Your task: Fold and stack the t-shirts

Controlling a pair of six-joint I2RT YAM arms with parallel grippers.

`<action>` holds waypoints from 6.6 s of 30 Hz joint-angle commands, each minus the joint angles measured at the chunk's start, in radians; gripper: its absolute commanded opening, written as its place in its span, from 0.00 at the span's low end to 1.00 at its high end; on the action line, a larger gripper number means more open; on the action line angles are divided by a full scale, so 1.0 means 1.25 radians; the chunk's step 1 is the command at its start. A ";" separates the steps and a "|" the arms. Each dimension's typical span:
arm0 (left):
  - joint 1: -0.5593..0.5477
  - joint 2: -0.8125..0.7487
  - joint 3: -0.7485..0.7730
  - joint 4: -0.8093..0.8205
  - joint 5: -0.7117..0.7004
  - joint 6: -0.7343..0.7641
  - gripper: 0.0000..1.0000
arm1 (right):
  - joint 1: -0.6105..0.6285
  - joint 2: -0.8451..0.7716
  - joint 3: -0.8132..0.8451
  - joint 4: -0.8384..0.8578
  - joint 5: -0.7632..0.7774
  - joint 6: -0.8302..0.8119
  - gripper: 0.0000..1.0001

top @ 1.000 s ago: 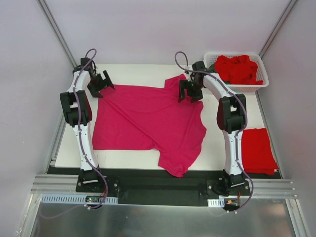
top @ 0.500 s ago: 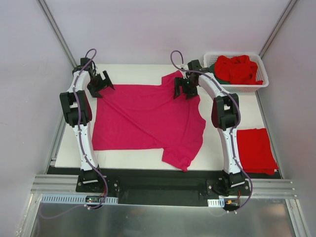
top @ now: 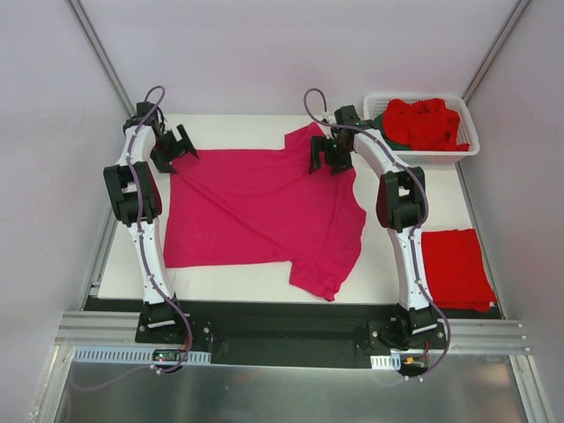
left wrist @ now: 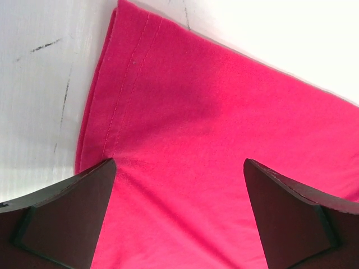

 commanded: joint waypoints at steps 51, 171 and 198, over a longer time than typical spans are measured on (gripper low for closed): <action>-0.267 -0.608 -0.629 0.036 -0.063 -0.076 0.99 | 0.167 -0.561 -0.677 0.191 0.211 0.080 0.95; -0.298 -0.635 -0.584 0.068 -0.083 -0.014 0.99 | -0.001 0.125 0.080 0.584 -0.056 0.407 0.96; -0.305 -0.642 -0.611 0.051 -0.193 0.017 0.99 | 0.198 -0.492 -0.476 0.144 0.394 -0.212 0.96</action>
